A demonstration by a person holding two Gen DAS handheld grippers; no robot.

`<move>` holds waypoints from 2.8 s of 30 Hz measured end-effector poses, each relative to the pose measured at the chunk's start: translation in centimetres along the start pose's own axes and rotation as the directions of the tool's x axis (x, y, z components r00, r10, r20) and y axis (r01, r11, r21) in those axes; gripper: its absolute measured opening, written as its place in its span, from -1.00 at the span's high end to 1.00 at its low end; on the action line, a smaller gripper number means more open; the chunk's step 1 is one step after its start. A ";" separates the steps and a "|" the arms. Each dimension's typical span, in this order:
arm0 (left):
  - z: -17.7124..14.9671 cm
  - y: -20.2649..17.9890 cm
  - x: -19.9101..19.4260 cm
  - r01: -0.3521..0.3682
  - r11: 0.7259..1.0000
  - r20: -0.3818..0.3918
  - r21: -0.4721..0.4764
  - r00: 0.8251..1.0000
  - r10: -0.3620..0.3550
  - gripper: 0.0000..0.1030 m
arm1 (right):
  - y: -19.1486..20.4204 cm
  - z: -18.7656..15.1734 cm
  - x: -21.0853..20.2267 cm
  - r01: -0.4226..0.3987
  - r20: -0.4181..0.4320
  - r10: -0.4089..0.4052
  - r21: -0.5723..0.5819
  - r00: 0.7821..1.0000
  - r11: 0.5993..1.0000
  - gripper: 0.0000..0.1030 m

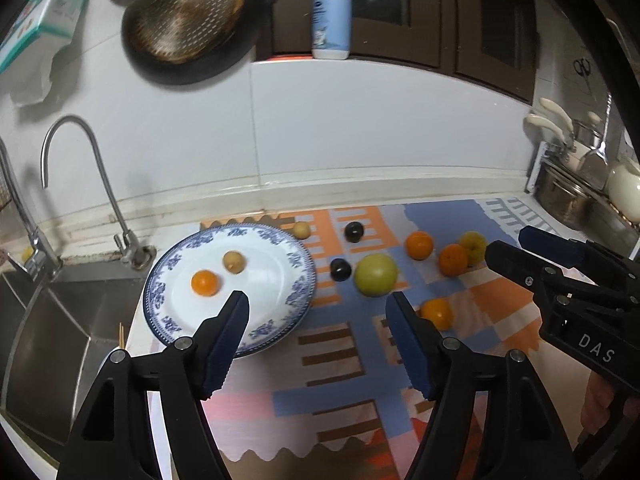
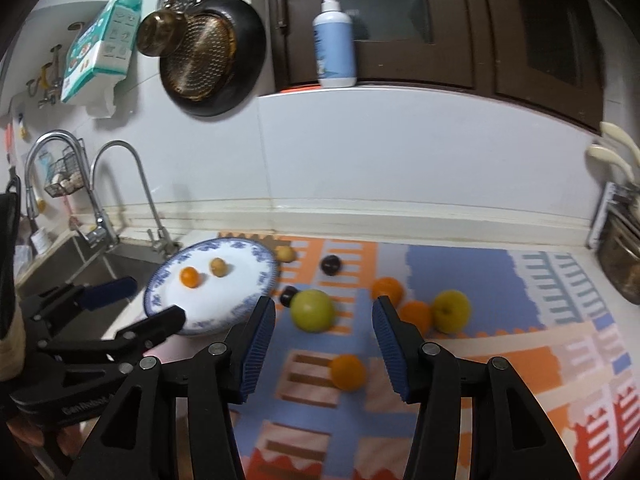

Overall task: Organize fruits
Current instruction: 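Move both grippers back toward the remaining fruits on the mat, then grasp the large green fruit with the left gripper while the right gripper grasps an orange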

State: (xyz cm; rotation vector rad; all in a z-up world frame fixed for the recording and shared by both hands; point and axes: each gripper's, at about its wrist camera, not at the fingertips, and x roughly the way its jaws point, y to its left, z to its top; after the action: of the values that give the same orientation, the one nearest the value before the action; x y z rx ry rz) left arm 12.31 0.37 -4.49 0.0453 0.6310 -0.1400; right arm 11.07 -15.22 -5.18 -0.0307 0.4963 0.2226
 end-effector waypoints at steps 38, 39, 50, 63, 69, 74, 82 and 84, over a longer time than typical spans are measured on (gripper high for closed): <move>0.7 -4.7 7.2 0.058 0.987 -0.016 0.149 0.998 -0.057 -0.39 | -7.3 -2.1 3.6 0.090 -0.099 -0.076 0.146 0.992 0.985 0.00; 0.7 -4.7 7.7 0.061 0.986 -0.022 0.153 0.998 -0.058 -0.39 | -7.4 -2.2 4.1 0.091 -0.109 -0.075 0.148 0.991 0.985 0.00; 0.1 -4.9 11.5 0.103 0.978 -0.069 0.179 0.993 -0.092 -0.38 | -8.2 -3.1 8.1 0.061 -0.178 -0.030 0.170 0.984 0.983 0.01; 0.6 -5.2 14.0 0.135 0.971 -0.096 0.199 0.988 -0.118 -0.15 | -9.3 -3.4 11.1 0.049 -0.216 -0.002 0.212 0.976 0.976 0.10; 0.3 -5.5 14.9 0.156 0.966 -0.129 0.208 0.983 -0.131 -0.07 | -9.7 -3.5 12.4 0.045 -0.235 0.011 0.228 0.972 0.973 0.12; 0.2 -5.5 15.5 0.172 0.964 -0.158 0.201 0.977 -0.141 0.00 | -9.8 -3.6 12.9 0.042 -0.245 0.020 0.242 0.969 0.969 0.24; 0.3 -5.3 15.8 0.175 0.966 -0.163 0.192 0.976 -0.144 0.06 | -9.9 -3.5 13.4 0.039 -0.242 0.025 0.257 0.970 0.966 0.24; 0.3 -5.4 15.8 0.172 0.966 -0.161 0.195 0.977 -0.141 0.06 | -10.1 -3.5 13.7 0.035 -0.243 0.034 0.274 0.969 0.961 0.24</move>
State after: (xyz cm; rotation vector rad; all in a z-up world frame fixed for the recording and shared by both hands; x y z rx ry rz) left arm 24.35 -6.82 -13.60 0.2098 0.7649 -0.3587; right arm 23.37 -22.54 -14.98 0.2180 0.7716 0.1468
